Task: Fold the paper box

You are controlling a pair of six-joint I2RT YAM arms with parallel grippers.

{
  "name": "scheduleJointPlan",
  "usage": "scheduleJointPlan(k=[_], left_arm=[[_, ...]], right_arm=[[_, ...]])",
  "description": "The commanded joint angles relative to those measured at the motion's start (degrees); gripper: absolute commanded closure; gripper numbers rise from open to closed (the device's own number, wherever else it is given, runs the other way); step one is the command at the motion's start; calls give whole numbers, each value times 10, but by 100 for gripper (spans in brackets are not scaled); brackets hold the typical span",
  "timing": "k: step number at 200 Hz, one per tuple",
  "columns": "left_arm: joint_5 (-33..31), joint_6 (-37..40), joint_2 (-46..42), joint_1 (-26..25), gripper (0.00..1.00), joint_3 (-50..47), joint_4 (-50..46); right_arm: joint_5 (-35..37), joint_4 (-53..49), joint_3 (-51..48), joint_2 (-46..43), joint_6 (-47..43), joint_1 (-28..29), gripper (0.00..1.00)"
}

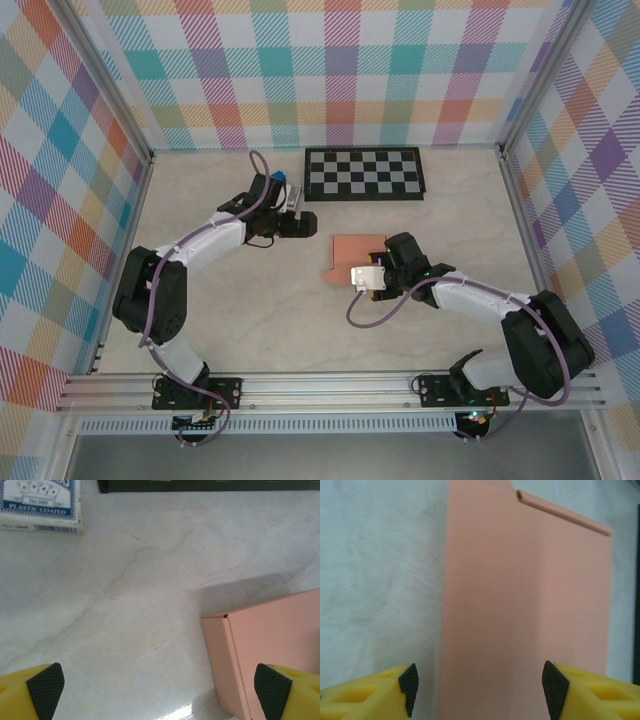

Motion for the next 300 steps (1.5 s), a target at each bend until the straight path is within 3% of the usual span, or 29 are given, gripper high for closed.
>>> scheduleJointPlan(k=[1,31,82,156,230,267,280,300], left_arm=[[-2,-13,-23,4,0,-18,15],[-14,-12,-36,4,0,-36,22],[-23,-9,-54,5,0,-54,26],[9,2,-80,6,0,-66,31],[17,13,-96,6,0,-80,92],[5,25,-19,-4,0,-53,123],[6,29,24,-10,0,-27,121],[-7,57,83,-28,0,19,109]], right_arm=[[64,120,-12,36,-33,14,34],[98,154,-13,72,-36,28,43],[106,178,-25,61,-36,45,57],[93,114,-4,21,-20,47,64],[74,73,-7,23,-37,47,63],[80,70,13,70,-20,46,55],[56,37,21,67,-17,42,48],[26,-16,33,54,-2,34,46]])
